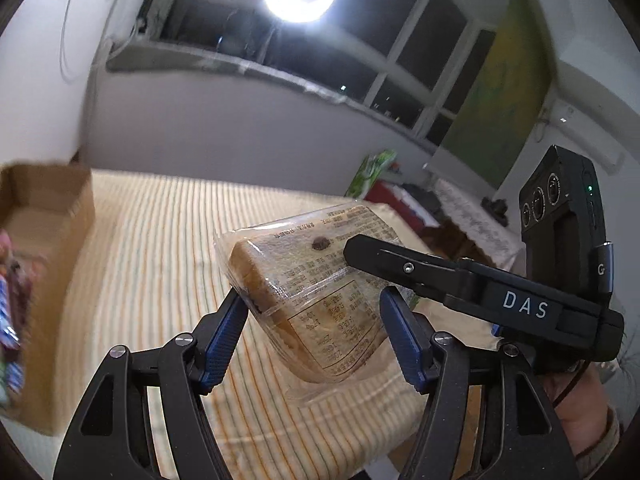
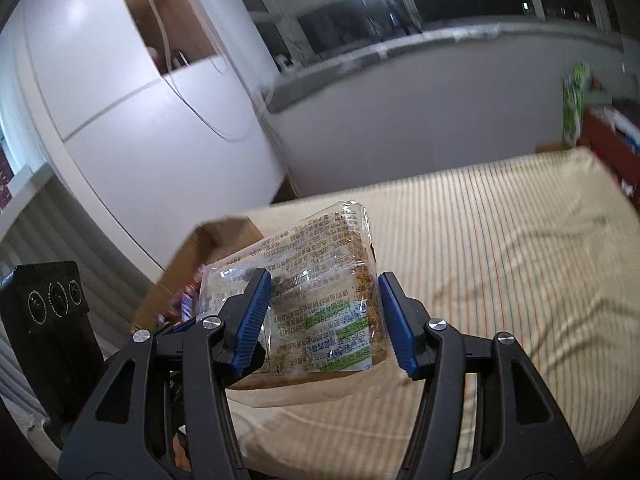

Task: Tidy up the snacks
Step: 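Lift the bread loaf and carry it over the cardboard box with the right gripper, then open the right gripper to drop the bread loaf into the box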

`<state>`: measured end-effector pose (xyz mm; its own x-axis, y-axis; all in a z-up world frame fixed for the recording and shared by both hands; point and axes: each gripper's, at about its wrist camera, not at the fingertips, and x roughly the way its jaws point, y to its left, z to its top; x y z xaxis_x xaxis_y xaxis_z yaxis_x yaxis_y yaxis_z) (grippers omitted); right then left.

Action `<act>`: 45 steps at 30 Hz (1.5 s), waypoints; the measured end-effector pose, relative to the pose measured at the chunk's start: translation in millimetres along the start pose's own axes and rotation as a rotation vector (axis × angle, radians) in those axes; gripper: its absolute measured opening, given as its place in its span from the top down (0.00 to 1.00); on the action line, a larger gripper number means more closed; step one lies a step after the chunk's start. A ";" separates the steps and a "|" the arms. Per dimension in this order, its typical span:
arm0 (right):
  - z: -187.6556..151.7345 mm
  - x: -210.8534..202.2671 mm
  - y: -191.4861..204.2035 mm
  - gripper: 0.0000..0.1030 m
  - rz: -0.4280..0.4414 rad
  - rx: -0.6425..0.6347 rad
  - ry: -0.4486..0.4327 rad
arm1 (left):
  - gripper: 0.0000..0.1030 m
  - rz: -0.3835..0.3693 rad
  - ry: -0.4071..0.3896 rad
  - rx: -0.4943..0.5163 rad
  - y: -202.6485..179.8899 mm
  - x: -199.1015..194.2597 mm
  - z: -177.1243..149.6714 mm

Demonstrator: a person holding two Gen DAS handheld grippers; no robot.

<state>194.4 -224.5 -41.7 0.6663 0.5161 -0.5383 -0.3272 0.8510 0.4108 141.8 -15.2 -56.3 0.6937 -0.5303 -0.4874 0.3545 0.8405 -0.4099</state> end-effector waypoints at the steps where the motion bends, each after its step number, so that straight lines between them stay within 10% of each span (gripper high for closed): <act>1: 5.8 -1.8 9.9 0.44 0.000 -0.015 -0.010 | 0.35 -0.006 -0.013 0.005 -1.2 -7.6 5.1; 19: 37.8 40.5 120.7 0.44 0.116 -0.181 -0.018 | 0.36 0.060 -0.185 -0.023 52.6 -81.5 51.8; 45: 26.0 162.1 211.4 0.44 0.475 -0.320 0.136 | 0.36 0.420 -0.264 -0.192 152.0 -139.8 39.7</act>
<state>250.6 36.5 -23.0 0.3123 0.8376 -0.4482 -0.7687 0.5000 0.3989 123.6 191.1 -19.9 0.8943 -0.0850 -0.4394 -0.0924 0.9256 -0.3671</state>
